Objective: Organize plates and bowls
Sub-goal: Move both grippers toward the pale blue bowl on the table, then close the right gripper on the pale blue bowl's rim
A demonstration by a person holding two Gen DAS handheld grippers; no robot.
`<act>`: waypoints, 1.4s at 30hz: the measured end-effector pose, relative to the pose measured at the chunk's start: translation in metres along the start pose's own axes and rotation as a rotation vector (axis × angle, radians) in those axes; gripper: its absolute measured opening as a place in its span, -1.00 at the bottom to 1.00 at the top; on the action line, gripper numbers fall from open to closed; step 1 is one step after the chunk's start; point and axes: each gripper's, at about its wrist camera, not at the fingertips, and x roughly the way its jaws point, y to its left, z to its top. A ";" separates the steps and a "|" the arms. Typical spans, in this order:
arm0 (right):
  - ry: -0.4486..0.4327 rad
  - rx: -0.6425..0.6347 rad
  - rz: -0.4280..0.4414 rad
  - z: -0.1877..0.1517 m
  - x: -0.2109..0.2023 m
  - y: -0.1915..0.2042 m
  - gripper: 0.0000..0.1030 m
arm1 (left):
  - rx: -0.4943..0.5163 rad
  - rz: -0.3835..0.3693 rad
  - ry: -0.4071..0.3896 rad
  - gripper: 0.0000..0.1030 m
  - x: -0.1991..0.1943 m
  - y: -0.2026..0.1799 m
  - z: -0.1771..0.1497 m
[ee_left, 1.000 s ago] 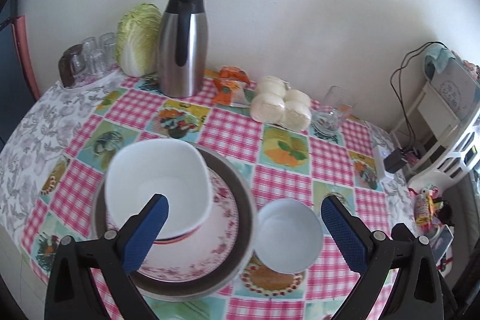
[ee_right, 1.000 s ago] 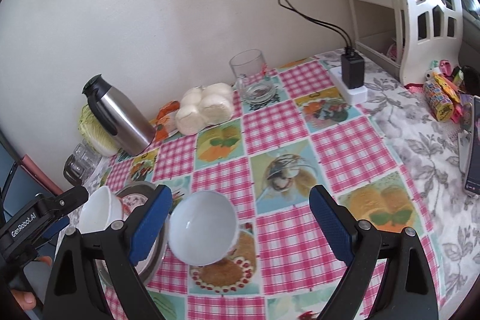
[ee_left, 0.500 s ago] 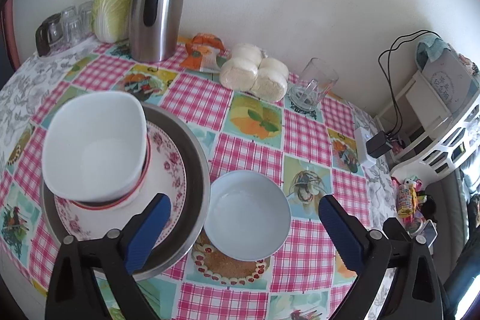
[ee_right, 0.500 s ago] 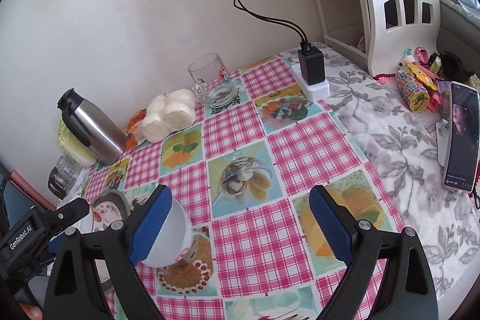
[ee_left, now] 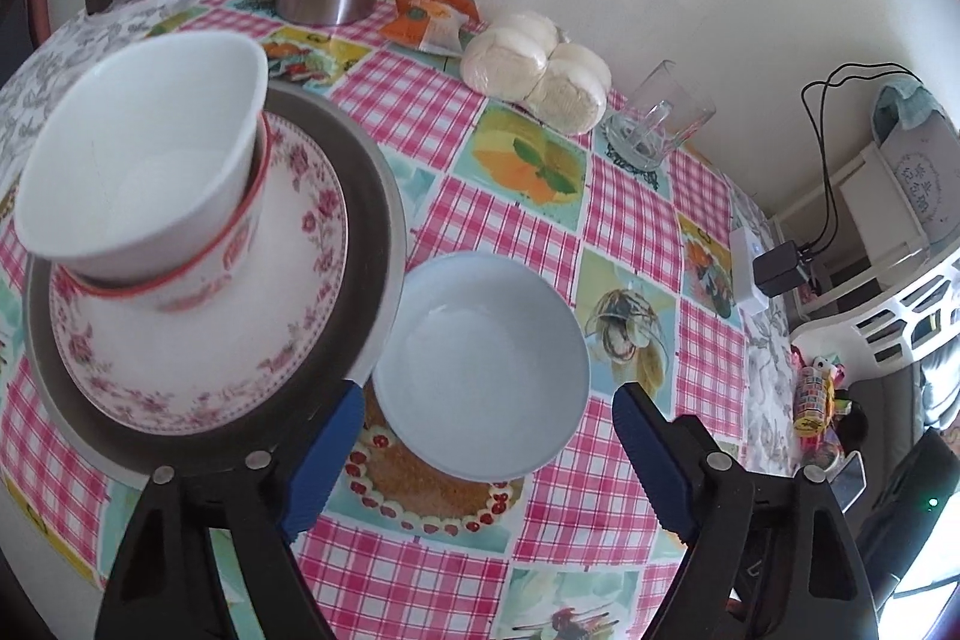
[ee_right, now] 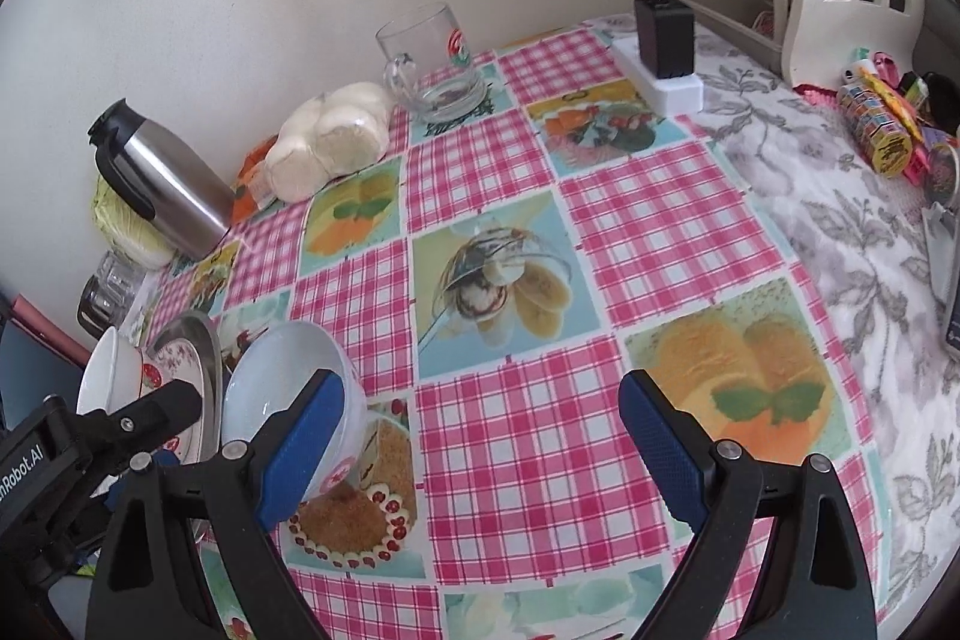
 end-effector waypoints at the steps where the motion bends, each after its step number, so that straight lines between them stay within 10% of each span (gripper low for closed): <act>1: 0.005 -0.008 0.004 -0.001 0.002 0.002 0.81 | -0.006 0.002 0.003 0.68 0.001 0.000 -0.002; 12: 0.058 -0.027 0.071 -0.013 0.030 0.016 0.72 | -0.129 0.012 0.007 0.54 0.009 0.019 -0.007; 20: 0.089 -0.037 0.138 -0.021 0.046 0.030 -0.17 | -0.148 0.014 -0.001 0.48 0.008 0.020 -0.008; 28: 0.105 -0.049 0.195 -0.028 0.057 0.045 -0.62 | -0.159 0.004 0.016 0.47 0.012 0.021 -0.009; 42: 0.085 -0.027 0.175 -0.023 0.049 0.028 -0.80 | -0.164 0.005 0.034 0.41 0.019 0.022 -0.010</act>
